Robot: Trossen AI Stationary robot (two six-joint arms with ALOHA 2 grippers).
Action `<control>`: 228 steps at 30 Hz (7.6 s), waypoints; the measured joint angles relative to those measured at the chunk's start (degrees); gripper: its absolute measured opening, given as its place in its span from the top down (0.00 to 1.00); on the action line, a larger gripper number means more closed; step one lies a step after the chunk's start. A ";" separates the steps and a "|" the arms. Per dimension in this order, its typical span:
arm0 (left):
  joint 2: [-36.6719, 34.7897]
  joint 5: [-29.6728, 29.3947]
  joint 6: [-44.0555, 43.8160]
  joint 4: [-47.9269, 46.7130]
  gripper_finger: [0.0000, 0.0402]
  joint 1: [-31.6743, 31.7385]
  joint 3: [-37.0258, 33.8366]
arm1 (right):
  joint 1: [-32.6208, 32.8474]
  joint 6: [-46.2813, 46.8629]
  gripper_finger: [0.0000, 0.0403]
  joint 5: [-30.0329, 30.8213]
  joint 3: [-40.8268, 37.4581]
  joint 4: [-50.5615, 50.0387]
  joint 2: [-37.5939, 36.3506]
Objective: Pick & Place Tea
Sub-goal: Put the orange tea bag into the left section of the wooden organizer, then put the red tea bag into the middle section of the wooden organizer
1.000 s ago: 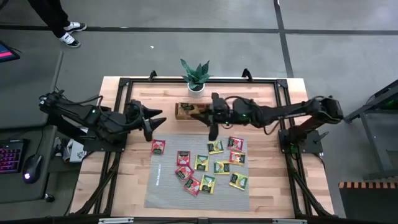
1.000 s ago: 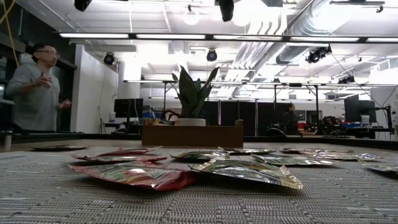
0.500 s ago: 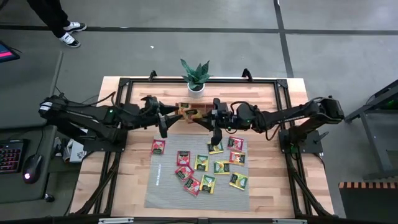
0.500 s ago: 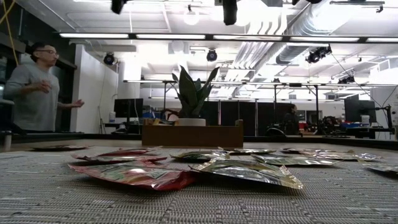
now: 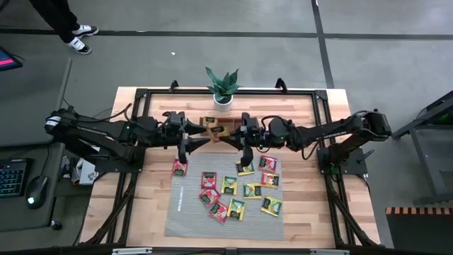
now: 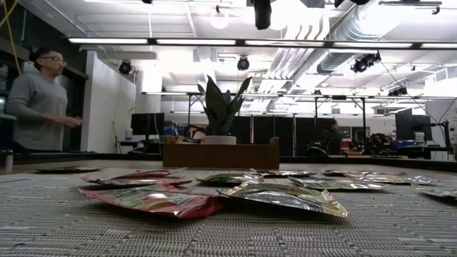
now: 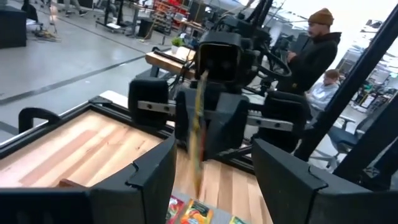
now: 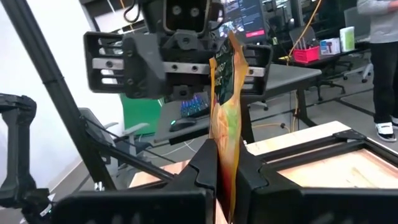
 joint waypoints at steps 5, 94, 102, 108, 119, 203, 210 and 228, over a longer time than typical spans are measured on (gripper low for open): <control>0.00 -1.52 0.00 0.11 0.49 0.00 -0.01 | 0.02 0.00 0.98 -0.81 0.00 0.00 0.00; 3.54 3.84 2.35 -12.66 1.00 15.82 -0.04 | -1.51 1.57 0.69 -2.49 0.02 -43.28 -21.13; 3.76 14.45 6.60 -18.03 1.00 26.73 -1.26 | -0.63 1.49 0.69 -2.36 0.02 -44.35 -21.81; 5.74 22.00 10.97 -16.97 1.00 35.15 -5.00 | -0.63 1.48 0.69 2.23 0.02 -43.90 -21.79; 14.19 34.62 17.73 -5.85 1.00 43.03 -8.11 | -0.63 2.60 0.69 8.14 0.02 -43.70 -21.79; 25.14 31.55 11.56 -5.50 0.97 43.52 -8.09 | -0.68 2.25 0.69 7.25 0.02 -46.49 -21.75; 25.14 31.53 11.66 -6.01 0.78 43.51 -8.09 | -0.68 1.40 0.69 7.26 0.02 -46.49 -21.75; 22.61 30.84 9.98 -5.73 0.59 43.50 -8.00 | -0.68 2.07 0.69 7.26 0.02 -51.00 -21.75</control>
